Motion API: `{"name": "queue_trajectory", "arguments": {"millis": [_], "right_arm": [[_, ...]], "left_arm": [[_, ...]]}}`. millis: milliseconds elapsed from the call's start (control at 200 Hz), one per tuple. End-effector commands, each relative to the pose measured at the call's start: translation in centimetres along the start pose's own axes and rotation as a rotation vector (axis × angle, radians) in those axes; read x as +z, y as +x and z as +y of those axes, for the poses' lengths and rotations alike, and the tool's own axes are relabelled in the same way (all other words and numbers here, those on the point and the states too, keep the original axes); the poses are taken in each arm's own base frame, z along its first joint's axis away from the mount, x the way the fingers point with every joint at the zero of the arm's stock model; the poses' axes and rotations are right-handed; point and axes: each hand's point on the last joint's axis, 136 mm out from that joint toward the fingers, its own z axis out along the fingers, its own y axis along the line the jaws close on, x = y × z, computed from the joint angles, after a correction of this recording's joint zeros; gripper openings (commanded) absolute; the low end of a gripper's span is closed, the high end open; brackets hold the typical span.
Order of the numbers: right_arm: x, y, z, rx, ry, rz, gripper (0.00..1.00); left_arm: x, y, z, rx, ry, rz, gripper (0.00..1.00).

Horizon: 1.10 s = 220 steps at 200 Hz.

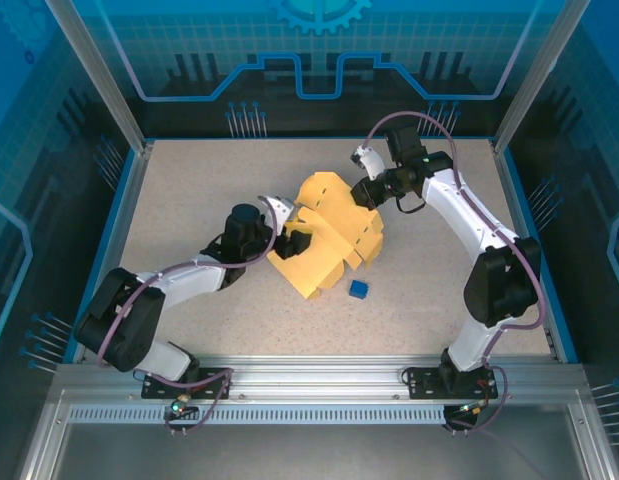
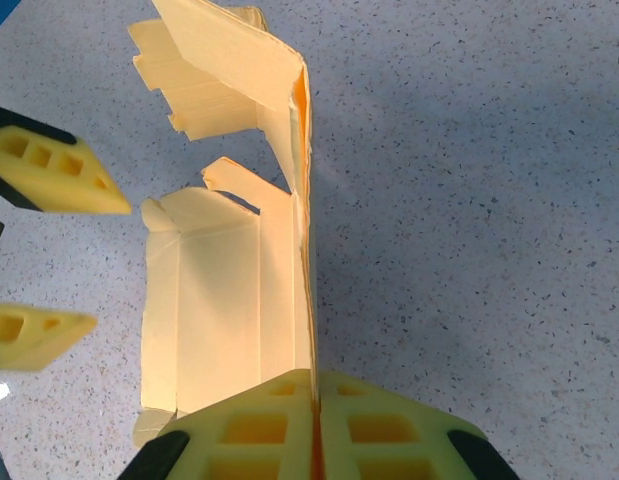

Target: Fold the paper box

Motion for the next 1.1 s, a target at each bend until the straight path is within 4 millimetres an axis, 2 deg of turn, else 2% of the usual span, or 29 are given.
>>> {"name": "queue_trajectory", "arguments": {"millis": [0,55,135,340,455,605,695,931,1096], "right_arm": [[0.3,0.0,-0.1,0.024,-0.028,-0.007,0.09],[0.3,0.1,0.0,0.024,-0.031,-0.007,0.09],[0.3,0.1,0.1,0.023,-0.03,-0.007,0.09],[0.1,0.3,0.2,0.019,-0.032,-0.007,0.09],[0.2,0.4,0.3,0.018,-0.034,-0.006,0.09],[0.2,0.3,0.2,0.019,-0.037,-0.009,0.09],[0.2,0.2,0.2,0.021,-0.038,-0.01,0.09],[0.1,0.1,0.2,0.021,-0.035,-0.013,0.09],[0.2,0.1,0.1,0.026,-0.031,-0.011,0.09]], "left_arm": [[1.5,-1.4,-1.9,0.09,0.084,0.028,0.62],[2.2,-1.9,-1.4,0.091,0.06,0.033,0.62],[3.0,-2.4,0.6,0.088,-0.038,0.034,0.62],[3.6,-1.9,5.6,0.035,-0.172,0.072,0.64],[3.7,-1.2,6.5,0.03,-0.184,0.086,0.65],[4.4,0.3,6.4,0.015,-0.163,0.121,0.65],[4.7,0.8,5.8,-0.003,-0.12,0.124,0.63],[5.1,1.1,3.6,-0.053,0.007,0.123,0.41],[4.8,1.0,1.6,-0.061,0.088,0.094,0.35]]}}
